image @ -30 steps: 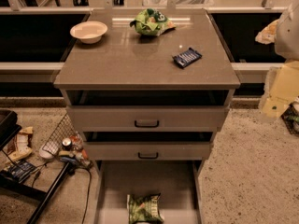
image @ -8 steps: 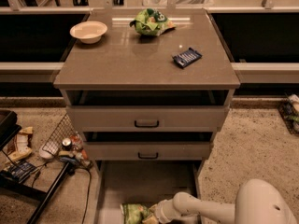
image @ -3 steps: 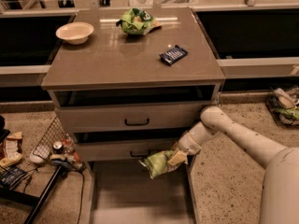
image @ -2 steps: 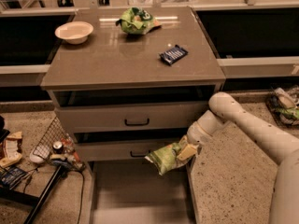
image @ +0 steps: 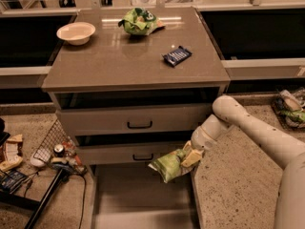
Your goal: Pick green jalapeno chip bag from bottom drawer and place on counter
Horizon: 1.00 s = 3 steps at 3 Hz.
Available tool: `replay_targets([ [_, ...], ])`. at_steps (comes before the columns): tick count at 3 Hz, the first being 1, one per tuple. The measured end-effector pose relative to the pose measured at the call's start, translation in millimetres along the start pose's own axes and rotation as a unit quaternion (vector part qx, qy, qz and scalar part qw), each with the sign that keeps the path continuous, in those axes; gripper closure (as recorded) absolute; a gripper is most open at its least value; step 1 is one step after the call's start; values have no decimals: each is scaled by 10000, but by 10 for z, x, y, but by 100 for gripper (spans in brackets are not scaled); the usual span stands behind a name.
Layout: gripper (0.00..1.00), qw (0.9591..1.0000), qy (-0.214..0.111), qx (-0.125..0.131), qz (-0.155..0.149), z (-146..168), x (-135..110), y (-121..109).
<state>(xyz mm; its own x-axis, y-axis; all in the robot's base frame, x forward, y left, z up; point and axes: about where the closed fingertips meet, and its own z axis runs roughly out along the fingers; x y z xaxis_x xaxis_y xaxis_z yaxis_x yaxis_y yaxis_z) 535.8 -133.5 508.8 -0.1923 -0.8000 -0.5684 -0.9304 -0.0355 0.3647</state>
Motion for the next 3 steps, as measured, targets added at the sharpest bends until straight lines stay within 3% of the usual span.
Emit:
replay_targets([
  [1,100,9998,96,100,170,-81,-174,105],
  [2,100,9983,81,360,447,-388,-620,477],
  [3,100,9950,235,823,519,-856,-1152,809],
])
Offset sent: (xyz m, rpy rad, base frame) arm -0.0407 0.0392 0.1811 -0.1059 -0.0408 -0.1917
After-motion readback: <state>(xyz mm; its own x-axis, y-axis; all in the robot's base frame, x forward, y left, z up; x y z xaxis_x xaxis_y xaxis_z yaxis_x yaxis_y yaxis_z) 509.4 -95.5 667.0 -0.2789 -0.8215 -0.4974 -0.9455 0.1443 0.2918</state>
